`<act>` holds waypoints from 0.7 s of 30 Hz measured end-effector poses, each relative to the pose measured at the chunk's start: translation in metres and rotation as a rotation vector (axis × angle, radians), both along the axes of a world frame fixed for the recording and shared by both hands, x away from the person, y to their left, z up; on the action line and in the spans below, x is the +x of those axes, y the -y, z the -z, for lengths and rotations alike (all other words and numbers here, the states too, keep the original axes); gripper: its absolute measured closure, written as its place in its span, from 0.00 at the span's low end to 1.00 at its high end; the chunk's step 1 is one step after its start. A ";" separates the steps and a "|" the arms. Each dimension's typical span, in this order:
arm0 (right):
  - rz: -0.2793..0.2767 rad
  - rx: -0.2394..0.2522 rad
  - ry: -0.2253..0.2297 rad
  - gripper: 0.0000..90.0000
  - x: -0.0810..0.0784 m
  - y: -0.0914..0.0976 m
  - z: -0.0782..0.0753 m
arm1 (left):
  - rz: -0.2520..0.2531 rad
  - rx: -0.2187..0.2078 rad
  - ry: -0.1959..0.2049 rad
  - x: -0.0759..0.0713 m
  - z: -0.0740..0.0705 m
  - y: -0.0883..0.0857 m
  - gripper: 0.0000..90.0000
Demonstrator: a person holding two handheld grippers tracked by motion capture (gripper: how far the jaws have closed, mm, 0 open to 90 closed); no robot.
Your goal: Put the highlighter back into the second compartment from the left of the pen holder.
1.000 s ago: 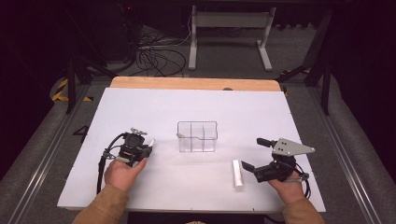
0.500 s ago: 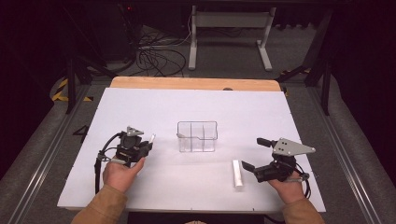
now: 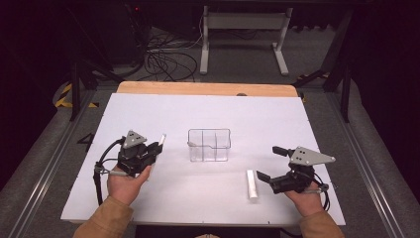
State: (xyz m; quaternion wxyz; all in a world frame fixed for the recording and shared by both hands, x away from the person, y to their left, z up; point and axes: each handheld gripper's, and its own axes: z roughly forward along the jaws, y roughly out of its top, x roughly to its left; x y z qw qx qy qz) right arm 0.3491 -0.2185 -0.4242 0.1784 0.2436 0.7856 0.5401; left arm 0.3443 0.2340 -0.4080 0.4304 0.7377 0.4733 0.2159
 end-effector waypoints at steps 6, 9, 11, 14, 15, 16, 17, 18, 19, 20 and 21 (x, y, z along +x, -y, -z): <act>-0.005 0.001 0.000 0.00 0.000 0.000 0.000 | 0.030 -0.089 0.058 -0.005 -0.008 -0.005 0.87; -0.006 0.002 -0.002 0.00 0.000 0.000 0.000 | 0.043 -0.125 0.078 -0.007 -0.011 -0.008 0.87; -0.006 0.001 -0.001 0.00 0.000 0.000 0.000 | 0.054 -0.152 0.088 -0.007 -0.012 -0.011 0.87; -0.006 0.000 -0.001 0.00 0.000 -0.001 0.000 | 0.073 -0.195 0.102 -0.007 -0.014 -0.016 0.87; -0.006 -0.001 -0.001 0.00 0.000 -0.001 0.000 | 0.076 -0.205 0.108 -0.007 -0.015 -0.017 0.87; -0.006 -0.002 0.000 0.00 0.000 -0.001 0.000 | 0.086 -0.215 0.115 -0.008 -0.016 -0.018 0.87; -0.007 -0.003 0.000 0.00 0.000 -0.001 0.000 | 0.090 -0.219 0.126 -0.008 -0.017 -0.019 0.87; -0.008 -0.002 -0.001 0.00 0.000 -0.001 0.000 | 0.100 -0.230 0.136 -0.008 -0.017 -0.020 0.87; -0.008 -0.002 -0.001 0.00 0.000 -0.001 0.000 | 0.113 -0.243 0.144 -0.009 -0.018 -0.021 0.87; -0.008 -0.002 -0.001 0.00 0.000 -0.001 0.001 | 0.116 -0.250 0.152 -0.009 -0.019 -0.022 0.87; -0.008 -0.002 -0.002 0.00 0.000 -0.001 0.001 | 0.122 -0.252 0.160 -0.009 -0.020 -0.023 0.87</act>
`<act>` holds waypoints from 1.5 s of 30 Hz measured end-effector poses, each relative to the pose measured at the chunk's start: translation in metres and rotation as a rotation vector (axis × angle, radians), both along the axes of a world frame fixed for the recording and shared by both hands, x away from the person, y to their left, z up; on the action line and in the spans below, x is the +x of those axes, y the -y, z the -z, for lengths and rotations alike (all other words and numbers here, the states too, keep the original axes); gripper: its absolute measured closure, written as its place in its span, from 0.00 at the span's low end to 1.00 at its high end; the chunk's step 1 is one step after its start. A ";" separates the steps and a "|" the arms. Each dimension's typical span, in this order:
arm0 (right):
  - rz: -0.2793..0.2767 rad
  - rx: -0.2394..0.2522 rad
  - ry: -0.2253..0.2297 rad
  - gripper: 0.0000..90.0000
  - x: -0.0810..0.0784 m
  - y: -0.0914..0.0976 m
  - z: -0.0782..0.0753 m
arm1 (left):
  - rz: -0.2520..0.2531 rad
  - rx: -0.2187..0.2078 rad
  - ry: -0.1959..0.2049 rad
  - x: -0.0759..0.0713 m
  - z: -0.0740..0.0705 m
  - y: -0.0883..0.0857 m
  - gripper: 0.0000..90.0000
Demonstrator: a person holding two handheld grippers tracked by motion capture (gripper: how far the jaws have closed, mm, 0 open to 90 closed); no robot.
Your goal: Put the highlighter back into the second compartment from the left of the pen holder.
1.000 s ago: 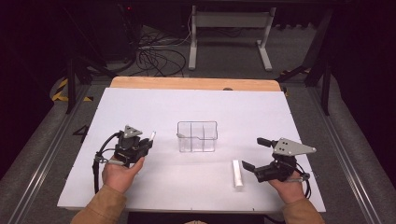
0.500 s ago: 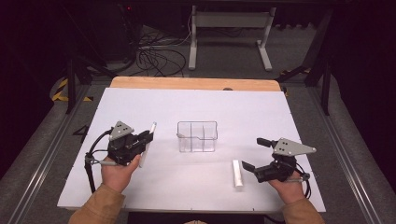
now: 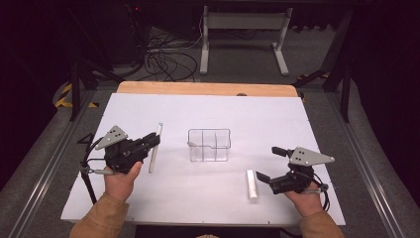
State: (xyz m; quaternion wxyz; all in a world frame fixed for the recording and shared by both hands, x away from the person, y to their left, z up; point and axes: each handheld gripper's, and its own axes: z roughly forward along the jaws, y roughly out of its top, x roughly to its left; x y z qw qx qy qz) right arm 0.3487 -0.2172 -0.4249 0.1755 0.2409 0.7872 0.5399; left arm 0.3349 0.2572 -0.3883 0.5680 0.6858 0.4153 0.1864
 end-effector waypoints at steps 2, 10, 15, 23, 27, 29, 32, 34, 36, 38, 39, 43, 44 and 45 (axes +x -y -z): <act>0.000 -0.001 0.000 0.00 0.000 0.000 0.000 | 0.005 -0.004 0.016 -0.001 -0.002 -0.001 0.87; -0.002 -0.002 0.001 0.00 0.000 -0.001 0.001 | 0.015 0.019 0.043 -0.002 -0.006 0.002 0.87; -0.003 -0.004 -0.002 0.00 0.000 -0.001 0.001 | 0.010 0.041 0.061 -0.002 -0.011 0.005 0.87; -0.005 -0.006 0.000 0.00 0.000 -0.001 0.001 | 0.005 0.085 0.094 0.002 -0.025 0.015 0.87; -0.002 -0.001 -0.002 0.00 0.000 0.000 0.001 | 0.010 0.088 0.106 0.008 -0.031 0.018 0.87; -0.003 -0.002 -0.003 0.00 0.000 0.000 0.001 | 0.015 0.087 0.110 0.010 -0.034 0.020 0.87; -0.007 -0.002 -0.005 0.00 0.000 -0.001 0.001 | 0.029 0.089 0.118 0.014 -0.038 0.024 0.87; -0.007 -0.003 -0.005 0.00 0.000 -0.001 0.001 | 0.037 0.085 0.121 0.017 -0.040 0.027 0.87; -0.007 -0.001 -0.006 0.00 0.000 -0.001 0.001 | 0.048 0.078 0.124 0.021 -0.041 0.031 0.87; -0.008 0.000 -0.007 0.00 0.000 -0.001 0.001 | 0.058 0.070 0.120 0.025 -0.042 0.034 0.87; -0.008 0.000 -0.007 0.00 0.000 -0.001 0.001 | 0.062 0.065 0.119 0.027 -0.043 0.036 0.87; -0.010 0.002 -0.007 0.00 0.000 -0.001 0.001 | 0.074 0.064 0.116 0.034 -0.046 0.044 0.87; -0.011 0.003 -0.007 0.00 0.000 -0.001 0.001 | 0.079 0.067 0.117 0.036 -0.047 0.047 0.87; -0.011 0.003 -0.007 0.00 0.000 -0.001 0.001 | 0.083 0.065 0.116 0.038 -0.048 0.049 0.87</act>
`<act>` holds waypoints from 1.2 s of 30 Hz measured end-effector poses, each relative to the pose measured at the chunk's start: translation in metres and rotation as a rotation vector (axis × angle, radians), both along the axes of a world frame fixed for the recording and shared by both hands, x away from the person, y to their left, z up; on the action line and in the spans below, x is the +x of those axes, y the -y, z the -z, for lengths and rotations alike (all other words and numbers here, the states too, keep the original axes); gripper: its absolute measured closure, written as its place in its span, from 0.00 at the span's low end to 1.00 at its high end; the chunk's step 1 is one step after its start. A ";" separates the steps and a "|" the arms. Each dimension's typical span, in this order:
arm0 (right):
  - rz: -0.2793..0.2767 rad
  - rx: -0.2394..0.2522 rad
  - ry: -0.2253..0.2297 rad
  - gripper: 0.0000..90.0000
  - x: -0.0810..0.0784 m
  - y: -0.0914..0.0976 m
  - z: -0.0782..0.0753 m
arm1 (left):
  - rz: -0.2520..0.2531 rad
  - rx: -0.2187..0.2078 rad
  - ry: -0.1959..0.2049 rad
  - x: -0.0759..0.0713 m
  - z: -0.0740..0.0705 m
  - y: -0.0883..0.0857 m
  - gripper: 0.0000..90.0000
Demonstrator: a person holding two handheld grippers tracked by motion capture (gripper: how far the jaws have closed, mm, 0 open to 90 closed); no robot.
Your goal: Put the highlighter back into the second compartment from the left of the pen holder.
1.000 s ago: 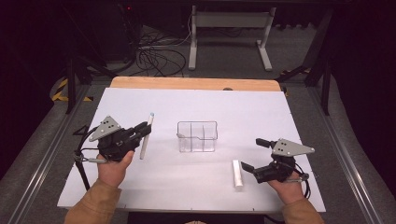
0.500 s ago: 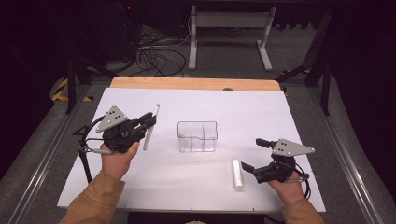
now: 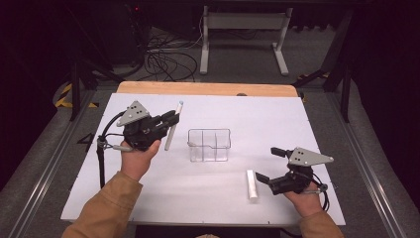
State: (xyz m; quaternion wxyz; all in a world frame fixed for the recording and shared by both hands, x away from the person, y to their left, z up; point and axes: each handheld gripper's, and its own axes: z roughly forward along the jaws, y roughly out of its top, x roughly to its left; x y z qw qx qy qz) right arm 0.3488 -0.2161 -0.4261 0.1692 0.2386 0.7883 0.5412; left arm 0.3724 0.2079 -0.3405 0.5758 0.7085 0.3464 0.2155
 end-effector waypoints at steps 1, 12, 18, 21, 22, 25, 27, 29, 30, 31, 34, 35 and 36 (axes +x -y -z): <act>0.000 0.000 0.000 0.00 0.000 0.000 0.000 | 0.006 0.000 -0.001 0.002 -0.001 0.002 0.87; -0.002 -0.001 0.000 0.00 0.000 0.000 0.000 | 0.043 0.022 0.017 0.015 -0.010 0.033 0.87; -0.004 -0.002 -0.001 0.00 0.000 0.001 0.000 | 0.067 0.027 0.022 0.020 -0.009 0.049 0.87; -0.005 -0.002 -0.003 0.00 0.000 0.001 0.000 | 0.077 0.025 0.025 0.023 -0.008 0.056 0.87; -0.004 -0.001 -0.004 0.00 0.000 0.001 0.000 | 0.079 0.024 0.024 0.024 -0.008 0.057 0.87; -0.004 0.002 -0.003 0.00 0.000 0.001 0.000 | 0.084 0.014 0.015 0.027 -0.006 0.062 0.87; -0.004 0.001 -0.003 0.00 0.000 0.001 0.000 | 0.086 0.012 0.014 0.029 -0.006 0.066 0.87; -0.005 -0.001 -0.003 0.00 0.000 0.001 0.000 | 0.089 0.007 0.010 0.031 -0.005 0.069 0.87; -0.005 -0.001 -0.003 0.00 0.000 0.001 0.000 | 0.092 0.005 0.007 0.032 -0.004 0.071 0.87; -0.005 -0.002 -0.004 0.00 0.000 0.001 0.000 | 0.090 0.005 0.005 0.032 -0.003 0.073 0.87; -0.007 -0.004 -0.003 0.00 0.000 0.001 0.001 | 0.091 0.012 0.006 0.034 0.000 0.080 0.87; -0.007 -0.002 -0.003 0.00 0.000 0.001 0.000 | 0.093 0.017 0.011 0.035 0.001 0.081 0.87; -0.007 -0.001 -0.004 0.00 -0.001 0.001 0.000 | 0.096 0.016 0.008 0.036 0.001 0.083 0.87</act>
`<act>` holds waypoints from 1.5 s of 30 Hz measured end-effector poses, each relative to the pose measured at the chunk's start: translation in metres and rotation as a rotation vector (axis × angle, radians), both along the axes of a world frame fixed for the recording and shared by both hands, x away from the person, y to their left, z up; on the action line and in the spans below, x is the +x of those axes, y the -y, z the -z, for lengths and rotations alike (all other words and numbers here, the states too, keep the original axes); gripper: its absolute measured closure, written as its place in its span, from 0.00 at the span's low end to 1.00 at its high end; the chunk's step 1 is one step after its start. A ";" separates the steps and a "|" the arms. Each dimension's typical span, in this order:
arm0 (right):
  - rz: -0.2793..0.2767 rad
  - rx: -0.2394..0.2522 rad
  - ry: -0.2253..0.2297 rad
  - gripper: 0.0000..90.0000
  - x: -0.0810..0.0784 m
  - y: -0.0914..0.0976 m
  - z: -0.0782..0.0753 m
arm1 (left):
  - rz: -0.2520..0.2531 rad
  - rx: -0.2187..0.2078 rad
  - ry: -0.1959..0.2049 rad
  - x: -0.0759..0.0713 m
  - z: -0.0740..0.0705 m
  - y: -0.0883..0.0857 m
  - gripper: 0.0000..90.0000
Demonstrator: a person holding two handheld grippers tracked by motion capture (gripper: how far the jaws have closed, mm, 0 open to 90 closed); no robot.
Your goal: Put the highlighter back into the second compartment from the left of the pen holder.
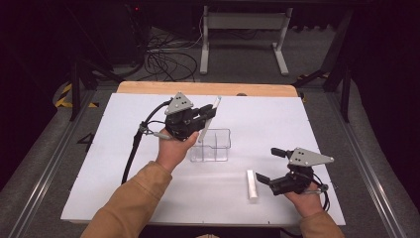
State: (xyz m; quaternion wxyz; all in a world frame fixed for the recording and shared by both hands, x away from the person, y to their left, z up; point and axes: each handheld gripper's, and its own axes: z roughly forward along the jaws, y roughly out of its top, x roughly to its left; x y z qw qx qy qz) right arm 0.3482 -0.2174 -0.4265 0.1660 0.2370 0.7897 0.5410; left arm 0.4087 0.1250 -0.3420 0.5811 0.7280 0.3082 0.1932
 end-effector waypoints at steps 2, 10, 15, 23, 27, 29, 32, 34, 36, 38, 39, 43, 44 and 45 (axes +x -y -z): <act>-0.001 0.000 0.002 0.00 0.000 0.000 0.000 | 0.002 -0.007 -0.006 0.002 0.002 0.003 0.87; -0.004 0.001 -0.001 0.00 0.000 0.000 0.000 | 0.020 -0.033 -0.025 0.009 0.007 0.009 0.87; -0.006 0.002 0.000 0.00 -0.001 0.000 0.000 | 0.017 -0.038 -0.037 0.013 0.011 0.013 0.87; -0.007 0.002 0.000 0.00 -0.001 0.000 0.000 | 0.018 -0.030 -0.039 0.018 0.016 0.014 0.87; -0.008 0.001 0.001 0.00 -0.001 0.000 0.000 | 0.017 -0.018 -0.035 0.018 0.017 0.014 0.86; -0.009 0.002 0.002 0.00 -0.001 0.000 0.000 | 0.016 -0.011 -0.034 0.018 0.017 0.014 0.86; -0.010 0.002 0.002 0.00 -0.001 0.000 0.000 | 0.024 0.001 -0.052 0.021 0.020 0.014 0.86; -0.009 0.003 0.002 0.00 -0.001 0.000 -0.001 | 0.027 0.011 -0.061 0.022 0.022 0.013 0.79; -0.009 0.008 0.001 0.00 -0.001 0.000 -0.001 | 0.043 0.017 -0.068 0.021 0.022 0.011 0.72; -0.009 0.006 0.001 0.00 -0.001 0.001 -0.001 | 0.040 0.024 -0.044 0.017 0.020 0.008 0.66; -0.007 0.005 0.001 0.00 -0.001 0.001 -0.001 | 0.037 0.022 -0.033 0.015 0.019 0.006 0.62; -0.010 0.004 0.002 0.00 -0.002 0.000 -0.001 | 0.035 0.018 0.008 0.005 0.013 -0.003 0.51; -0.008 0.005 0.002 0.00 -0.002 0.000 -0.001 | 0.037 0.019 0.017 0.002 0.012 -0.006 0.48; -0.008 0.004 0.004 0.00 -0.002 0.000 -0.001 | 0.036 0.021 0.027 -0.001 0.011 -0.009 0.45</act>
